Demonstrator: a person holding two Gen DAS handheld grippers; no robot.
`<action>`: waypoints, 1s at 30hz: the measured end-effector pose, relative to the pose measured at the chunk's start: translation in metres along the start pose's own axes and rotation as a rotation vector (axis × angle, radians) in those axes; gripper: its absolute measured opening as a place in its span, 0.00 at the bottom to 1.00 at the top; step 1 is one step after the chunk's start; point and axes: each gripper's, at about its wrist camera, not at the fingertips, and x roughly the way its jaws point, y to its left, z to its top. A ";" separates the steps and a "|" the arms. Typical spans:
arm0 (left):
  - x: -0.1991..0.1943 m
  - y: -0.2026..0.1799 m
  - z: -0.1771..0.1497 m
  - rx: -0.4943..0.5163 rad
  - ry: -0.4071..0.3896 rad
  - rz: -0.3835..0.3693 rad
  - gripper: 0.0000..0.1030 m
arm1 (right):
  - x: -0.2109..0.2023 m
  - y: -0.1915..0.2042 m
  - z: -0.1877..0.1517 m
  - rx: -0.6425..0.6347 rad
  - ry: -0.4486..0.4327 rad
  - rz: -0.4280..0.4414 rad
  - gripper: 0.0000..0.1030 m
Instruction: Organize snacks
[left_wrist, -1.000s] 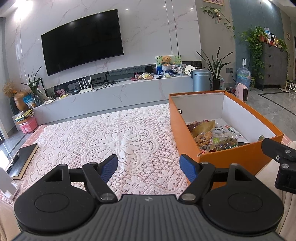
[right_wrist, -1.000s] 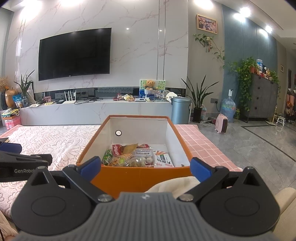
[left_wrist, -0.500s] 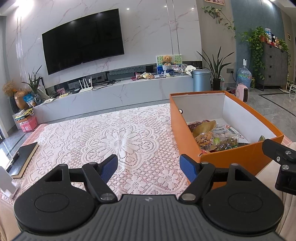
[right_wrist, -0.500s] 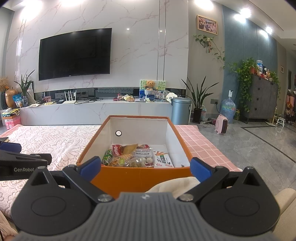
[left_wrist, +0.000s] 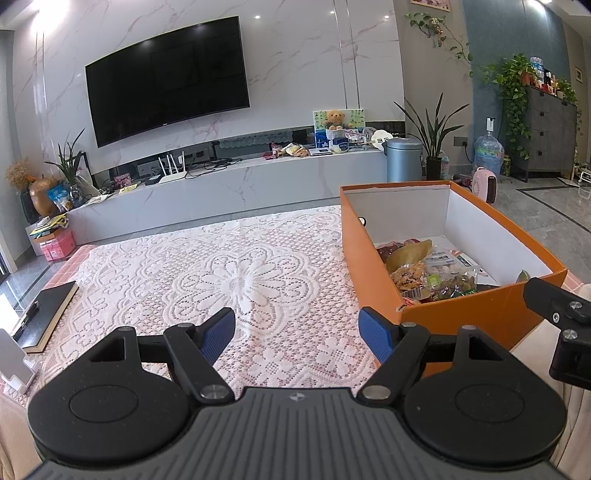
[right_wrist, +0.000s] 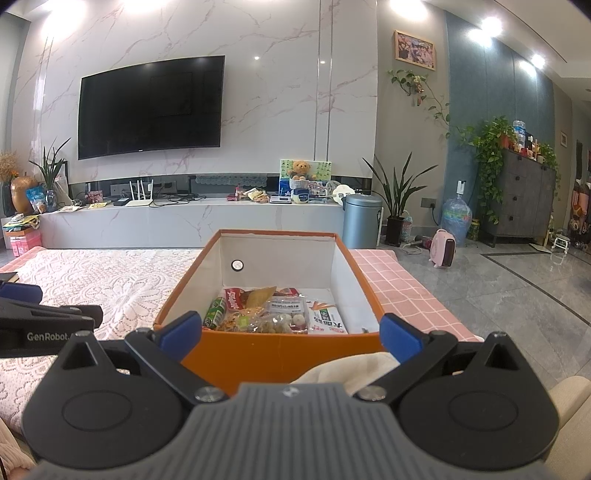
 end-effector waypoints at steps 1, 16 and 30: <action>0.000 0.000 0.000 0.000 0.000 0.000 0.86 | 0.000 0.000 0.000 -0.001 0.000 0.000 0.97; -0.001 0.000 -0.001 -0.006 0.004 0.004 0.86 | 0.000 0.000 0.000 -0.006 0.002 0.004 0.97; -0.001 0.001 0.000 -0.020 0.012 0.015 0.86 | 0.001 0.000 0.000 -0.007 0.002 0.004 0.97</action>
